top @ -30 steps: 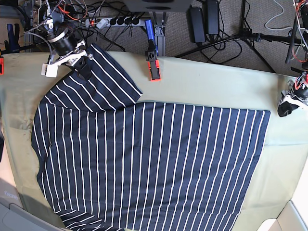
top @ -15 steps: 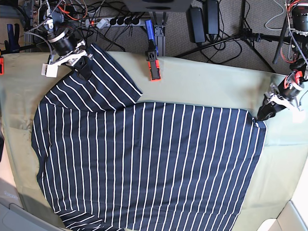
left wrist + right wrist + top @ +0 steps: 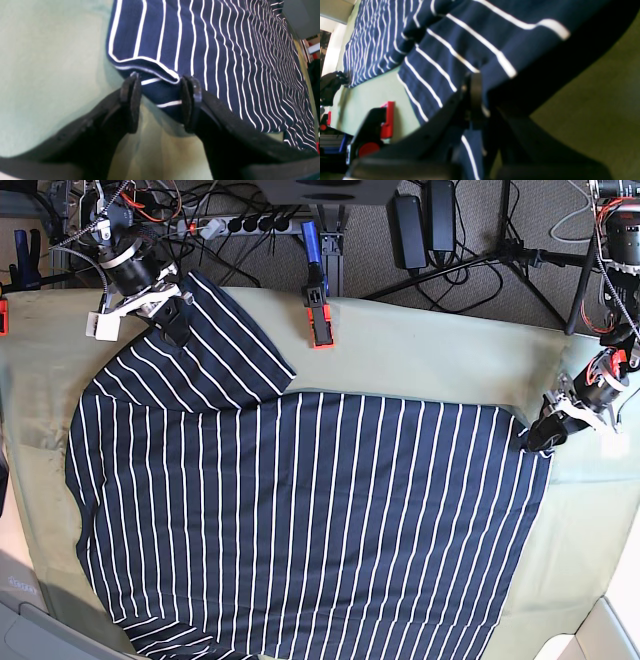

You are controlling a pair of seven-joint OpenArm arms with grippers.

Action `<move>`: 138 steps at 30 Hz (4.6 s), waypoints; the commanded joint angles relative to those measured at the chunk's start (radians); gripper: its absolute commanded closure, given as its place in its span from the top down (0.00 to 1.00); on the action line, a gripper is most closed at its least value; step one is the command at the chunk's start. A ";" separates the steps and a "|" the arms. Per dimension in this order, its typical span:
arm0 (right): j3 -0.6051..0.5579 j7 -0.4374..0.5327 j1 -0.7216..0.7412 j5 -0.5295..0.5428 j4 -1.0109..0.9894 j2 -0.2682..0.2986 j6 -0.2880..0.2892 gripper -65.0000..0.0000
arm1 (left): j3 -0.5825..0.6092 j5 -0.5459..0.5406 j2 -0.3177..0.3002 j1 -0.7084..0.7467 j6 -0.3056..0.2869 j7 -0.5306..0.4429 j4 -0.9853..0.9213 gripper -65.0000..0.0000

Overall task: Fold the T-shirt properly
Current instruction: 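Lower the left gripper and grasp the shirt's side edge, then lift and pull the shirt with both grippers toward the table edge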

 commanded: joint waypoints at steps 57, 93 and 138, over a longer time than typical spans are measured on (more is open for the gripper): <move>-0.001 -0.030 0.010 -0.074 0.001 0.006 0.037 0.00 | -0.007 0.273 0.028 -0.044 0.280 -0.053 0.105 0.45; -0.001 -0.079 0.008 -0.069 0.033 0.006 0.043 0.00 | 0.011 0.353 0.041 -0.044 -0.093 -0.093 0.105 0.00; 0.133 -0.179 0.317 -0.113 0.230 0.182 0.056 0.00 | 0.066 0.132 -0.011 -0.381 -0.102 0.029 -0.044 0.00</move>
